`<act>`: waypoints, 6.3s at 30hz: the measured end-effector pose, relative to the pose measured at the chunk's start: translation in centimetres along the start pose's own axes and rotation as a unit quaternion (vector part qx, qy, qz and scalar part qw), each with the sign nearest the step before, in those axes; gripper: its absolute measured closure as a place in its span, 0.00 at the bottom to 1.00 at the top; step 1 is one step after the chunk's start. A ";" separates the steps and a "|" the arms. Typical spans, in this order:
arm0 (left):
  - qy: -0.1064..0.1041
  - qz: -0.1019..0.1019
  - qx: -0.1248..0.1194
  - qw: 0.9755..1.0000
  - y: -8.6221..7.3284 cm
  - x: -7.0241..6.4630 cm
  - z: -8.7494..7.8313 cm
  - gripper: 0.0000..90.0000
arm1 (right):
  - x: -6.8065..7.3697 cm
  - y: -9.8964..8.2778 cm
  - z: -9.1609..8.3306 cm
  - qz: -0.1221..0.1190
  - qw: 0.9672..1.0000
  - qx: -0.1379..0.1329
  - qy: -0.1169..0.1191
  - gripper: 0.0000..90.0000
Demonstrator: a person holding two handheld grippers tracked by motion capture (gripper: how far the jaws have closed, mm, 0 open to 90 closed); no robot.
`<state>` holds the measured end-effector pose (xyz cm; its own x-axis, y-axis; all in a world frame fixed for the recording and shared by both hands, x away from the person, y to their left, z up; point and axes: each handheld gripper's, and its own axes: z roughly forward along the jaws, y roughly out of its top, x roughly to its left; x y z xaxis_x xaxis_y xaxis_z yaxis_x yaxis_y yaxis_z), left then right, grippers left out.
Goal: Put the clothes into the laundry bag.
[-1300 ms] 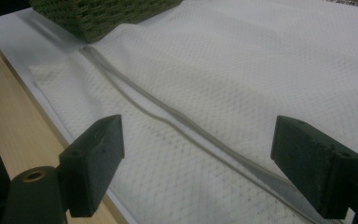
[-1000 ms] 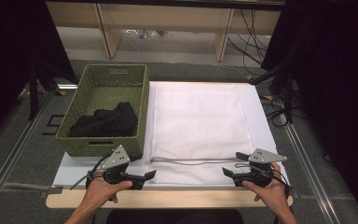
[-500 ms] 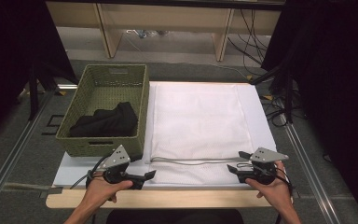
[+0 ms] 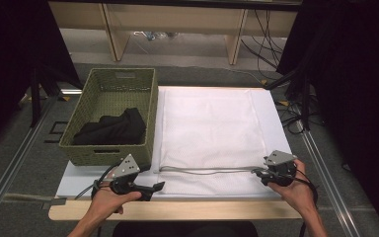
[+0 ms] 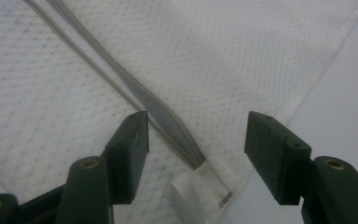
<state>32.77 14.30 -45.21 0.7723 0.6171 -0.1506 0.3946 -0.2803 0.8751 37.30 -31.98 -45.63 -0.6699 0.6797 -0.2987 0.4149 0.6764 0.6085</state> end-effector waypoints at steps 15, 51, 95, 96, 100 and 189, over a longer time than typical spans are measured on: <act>0.016 -0.001 0.009 1.000 -0.1 0.3 -0.1 0.23 | -0.4 1.7 2.8 -0.074 0.994 0.071 -0.026 0.50; 0.016 0.009 0.021 1.000 -0.2 0.2 0.1 0.23 | 0.9 8.4 6.8 -0.090 0.991 -0.038 0.088 0.99; 0.170 0.019 0.098 0.980 10.0 11.5 -6.0 0.23 | -1.6 12.2 4.0 -0.072 0.988 -0.101 0.088 0.99; 0.161 0.017 0.112 0.981 10.2 12.5 -6.0 0.24 | -1.5 12.2 4.1 -0.070 0.989 -0.098 0.090 0.99; 0.156 0.000 0.145 0.977 10.0 15.5 -5.0 0.24 | -1.5 12.2 4.2 -0.074 0.988 -0.098 0.092 0.99; 0.101 0.081 0.321 0.938 6.9 20.5 2.1 0.16 | -1.6 11.2 5.6 -0.101 0.988 -0.072 0.089 0.97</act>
<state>52.34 23.46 -43.20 0.7638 0.6366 0.1065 0.5490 -0.7275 0.4116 46.43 -23.87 -42.41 -0.8335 0.4649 -0.2986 0.1780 0.7376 0.6514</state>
